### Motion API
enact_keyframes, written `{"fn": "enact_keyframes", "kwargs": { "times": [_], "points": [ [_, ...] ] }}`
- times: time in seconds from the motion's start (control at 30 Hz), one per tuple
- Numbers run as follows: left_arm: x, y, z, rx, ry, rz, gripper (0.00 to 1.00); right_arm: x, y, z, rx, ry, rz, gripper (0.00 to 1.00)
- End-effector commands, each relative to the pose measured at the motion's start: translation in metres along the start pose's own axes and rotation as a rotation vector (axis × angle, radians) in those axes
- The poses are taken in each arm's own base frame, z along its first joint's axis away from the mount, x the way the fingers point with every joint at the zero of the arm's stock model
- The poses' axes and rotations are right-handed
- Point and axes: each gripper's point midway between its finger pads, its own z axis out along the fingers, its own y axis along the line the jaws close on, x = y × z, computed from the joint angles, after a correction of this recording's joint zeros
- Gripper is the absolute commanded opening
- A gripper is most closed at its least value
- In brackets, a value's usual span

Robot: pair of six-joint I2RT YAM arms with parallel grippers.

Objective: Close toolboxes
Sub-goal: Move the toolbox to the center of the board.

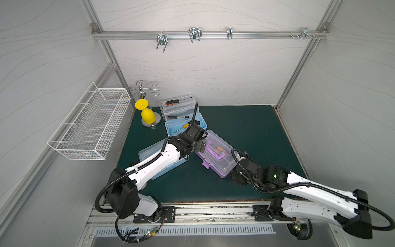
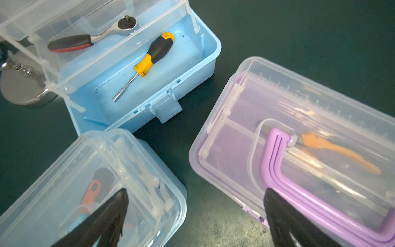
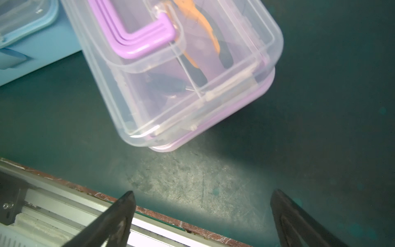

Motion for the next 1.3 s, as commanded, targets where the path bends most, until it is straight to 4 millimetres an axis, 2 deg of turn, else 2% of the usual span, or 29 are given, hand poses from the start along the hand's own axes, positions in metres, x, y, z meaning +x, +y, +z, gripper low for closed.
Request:
{"fn": "enact_keyframes", "kwargs": {
  "times": [0.0,0.2,0.4,0.67,0.97,1.27],
  "points": [
    [-0.030,-0.016,0.007,0.096,-0.042,0.007,0.99,-0.003,0.006,0.005,-0.042,-0.020,0.060,0.99],
    [-0.033,-0.027,0.042,0.092,0.016,0.040,0.99,0.000,0.018,0.023,-0.046,0.020,0.034,0.99],
    [-0.019,-0.034,0.063,0.103,0.080,0.036,0.99,-0.001,0.023,0.042,-0.016,0.038,0.034,0.99],
    [0.009,-0.041,0.071,0.145,0.147,-0.017,0.99,-0.023,-0.016,0.053,0.070,0.014,0.141,0.99],
    [0.028,-0.061,0.054,0.166,0.146,0.002,0.99,-0.059,-0.063,0.053,0.115,-0.029,0.243,0.99],
    [0.060,-0.091,0.046,0.176,0.180,0.074,0.98,-0.094,-0.103,0.071,0.087,-0.036,0.362,0.99]
  ]
}}
